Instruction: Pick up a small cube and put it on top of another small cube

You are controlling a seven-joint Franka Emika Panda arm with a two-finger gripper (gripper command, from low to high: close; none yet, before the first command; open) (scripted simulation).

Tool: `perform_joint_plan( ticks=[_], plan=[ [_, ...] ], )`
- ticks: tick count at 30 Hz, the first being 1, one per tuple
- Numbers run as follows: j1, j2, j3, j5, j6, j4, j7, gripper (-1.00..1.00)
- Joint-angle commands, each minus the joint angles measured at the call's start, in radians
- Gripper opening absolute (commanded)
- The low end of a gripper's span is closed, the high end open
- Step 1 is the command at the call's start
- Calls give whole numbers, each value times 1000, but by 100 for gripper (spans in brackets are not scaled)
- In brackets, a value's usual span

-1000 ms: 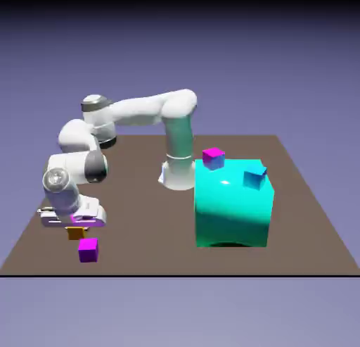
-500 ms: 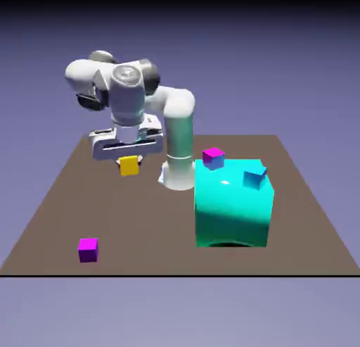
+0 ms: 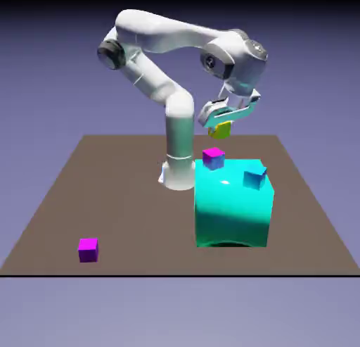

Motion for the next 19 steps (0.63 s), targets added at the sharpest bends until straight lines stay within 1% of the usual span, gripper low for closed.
perform_joint_plan(
  ticks=[1,16,17,18,19],
  plan=[
    [-36,14,26,13,17,-12,-18,-100],
    [-580,230,408,190,265,-186,-299,-100],
    [-587,233,413,192,269,-188,-303,-100],
    [-587,233,413,192,269,-188,-303,100],
    [-587,233,413,192,269,-188,-303,100]
  ],
)
